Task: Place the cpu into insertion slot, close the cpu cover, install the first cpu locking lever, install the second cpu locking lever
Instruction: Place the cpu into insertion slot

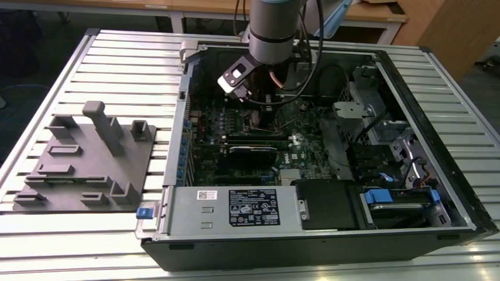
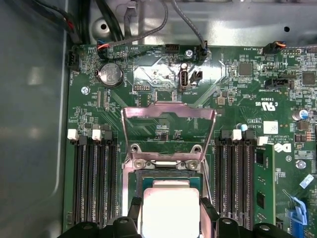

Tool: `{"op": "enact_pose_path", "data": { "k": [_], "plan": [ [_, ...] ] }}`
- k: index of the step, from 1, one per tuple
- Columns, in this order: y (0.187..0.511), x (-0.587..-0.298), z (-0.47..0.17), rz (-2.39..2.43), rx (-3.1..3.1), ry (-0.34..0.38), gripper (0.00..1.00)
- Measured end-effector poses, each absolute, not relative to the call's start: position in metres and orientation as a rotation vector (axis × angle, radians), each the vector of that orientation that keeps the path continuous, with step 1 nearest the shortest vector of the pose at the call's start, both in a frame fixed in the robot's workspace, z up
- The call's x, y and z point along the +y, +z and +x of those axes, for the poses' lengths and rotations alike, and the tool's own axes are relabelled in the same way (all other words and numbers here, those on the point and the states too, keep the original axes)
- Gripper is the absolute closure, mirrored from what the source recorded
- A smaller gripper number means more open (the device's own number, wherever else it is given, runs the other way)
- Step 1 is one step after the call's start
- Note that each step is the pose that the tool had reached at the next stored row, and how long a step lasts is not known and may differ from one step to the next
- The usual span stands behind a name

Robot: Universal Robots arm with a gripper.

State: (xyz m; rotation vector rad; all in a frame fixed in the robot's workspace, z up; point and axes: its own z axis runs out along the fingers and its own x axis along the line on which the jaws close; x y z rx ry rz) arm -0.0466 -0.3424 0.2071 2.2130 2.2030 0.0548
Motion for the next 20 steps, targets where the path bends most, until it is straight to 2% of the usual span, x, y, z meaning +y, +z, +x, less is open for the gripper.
{"op": "enact_pose_path", "data": {
  "k": [20],
  "plan": [
    [0.1987,-0.3413,-0.0465,2.19,2.23,0.051,0.46]
  ]
}}
